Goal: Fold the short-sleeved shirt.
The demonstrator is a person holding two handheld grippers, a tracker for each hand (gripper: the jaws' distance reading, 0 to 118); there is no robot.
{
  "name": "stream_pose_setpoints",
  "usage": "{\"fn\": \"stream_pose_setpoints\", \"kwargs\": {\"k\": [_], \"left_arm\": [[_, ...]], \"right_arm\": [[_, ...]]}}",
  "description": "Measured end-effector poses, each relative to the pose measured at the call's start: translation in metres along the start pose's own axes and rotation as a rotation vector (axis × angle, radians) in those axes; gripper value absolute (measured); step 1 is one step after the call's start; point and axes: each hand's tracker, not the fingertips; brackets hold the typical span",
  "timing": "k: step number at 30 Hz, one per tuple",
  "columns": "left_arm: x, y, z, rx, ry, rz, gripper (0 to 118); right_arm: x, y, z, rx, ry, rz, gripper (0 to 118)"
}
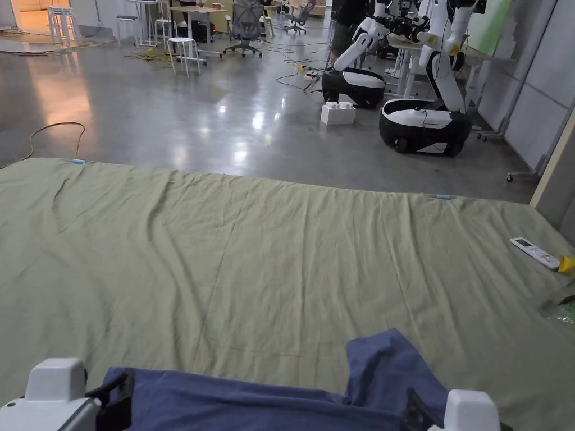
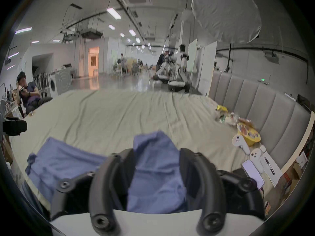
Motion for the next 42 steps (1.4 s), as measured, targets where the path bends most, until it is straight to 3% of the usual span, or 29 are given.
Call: {"fn": "stream_pose_setpoints", "kwargs": {"k": [1,3,5,8,12,19,32,34,35,37,38,42], "left_arm": [[0.006,0.005,0.002,0.023,-0.006,-0.006,53],[0.017,0.013,0.008,0.099,-0.012,-0.037,44],[0.024,0.019,0.013,0.169,-0.009,-0.060,16],[0.027,0.025,0.021,0.277,-0.005,-0.062,7],[0.032,0.031,0.028,0.303,0.019,-0.085,4],[0.019,0.026,0.018,0.257,0.018,-0.051,0],[-0.040,0.022,-0.101,-0.277,-0.015,0.026,1],[-0.045,0.024,-0.122,-0.367,-0.005,0.006,6],[-0.047,0.024,-0.132,-0.406,-0.001,-0.005,16],[-0.049,0.022,-0.150,-0.460,-0.011,-0.015,51],[-0.049,0.021,-0.156,-0.477,-0.006,-0.014,62],[-0.048,0.014,-0.179,-0.509,0.010,-0.020,64]], "right_arm": [[-0.003,0.004,0.000,0.034,-0.013,-0.006,43],[-0.010,0.011,0.000,0.100,-0.003,-0.011,35],[-0.014,0.017,0.001,0.146,0.018,-0.006,18],[-0.020,0.025,0.007,0.227,0.024,0.005,4],[-0.024,0.034,0.012,0.287,0.032,0.033,2],[-0.017,0.032,0.007,0.270,0.026,-0.039,0],[-0.001,0.016,-0.008,0.162,0.029,-0.041,0],[0.000,0.013,-0.011,0.146,0.023,-0.039,0],[0.003,0.012,-0.013,0.138,0.023,-0.040,0],[0.005,0.009,-0.015,0.122,0.018,-0.039,0],[0.006,0.008,-0.016,0.114,0.014,-0.039,0],[0.011,0.002,-0.020,0.084,0.010,-0.033,0]]}}
